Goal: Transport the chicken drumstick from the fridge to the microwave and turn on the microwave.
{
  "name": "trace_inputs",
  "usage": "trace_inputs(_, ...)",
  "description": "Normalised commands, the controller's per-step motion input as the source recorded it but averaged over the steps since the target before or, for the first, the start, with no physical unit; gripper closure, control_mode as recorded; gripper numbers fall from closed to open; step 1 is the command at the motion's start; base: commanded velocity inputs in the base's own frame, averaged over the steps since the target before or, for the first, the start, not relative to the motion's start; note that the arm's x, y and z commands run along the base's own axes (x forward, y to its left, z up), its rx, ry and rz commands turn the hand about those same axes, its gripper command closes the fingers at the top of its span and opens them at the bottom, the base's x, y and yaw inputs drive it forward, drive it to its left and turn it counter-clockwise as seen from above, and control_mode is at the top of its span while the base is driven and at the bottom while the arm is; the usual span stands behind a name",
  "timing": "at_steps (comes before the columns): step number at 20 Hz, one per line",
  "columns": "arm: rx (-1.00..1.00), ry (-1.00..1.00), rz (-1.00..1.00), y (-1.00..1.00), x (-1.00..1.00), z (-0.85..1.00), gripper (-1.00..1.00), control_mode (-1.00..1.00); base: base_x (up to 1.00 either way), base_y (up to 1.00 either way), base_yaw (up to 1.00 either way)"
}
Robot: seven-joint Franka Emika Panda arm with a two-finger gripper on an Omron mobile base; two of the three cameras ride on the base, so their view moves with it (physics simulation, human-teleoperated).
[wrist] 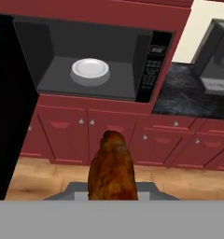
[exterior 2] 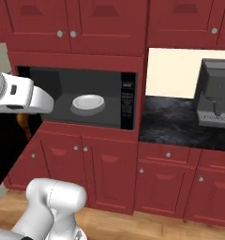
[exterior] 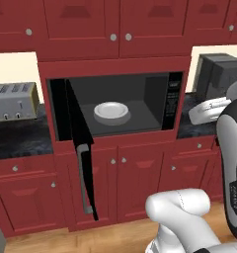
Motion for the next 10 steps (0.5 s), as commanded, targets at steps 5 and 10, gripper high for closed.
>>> trace_inputs(5,0.0,0.0,0.0,0.0,0.0,0.0,1.0,1.0,-0.33,0.33,-0.14)
trace_inputs(10,0.0,0.0,0.0,0.0,0.0,0.0,1.0,1.0,0.0,0.58,-0.09)
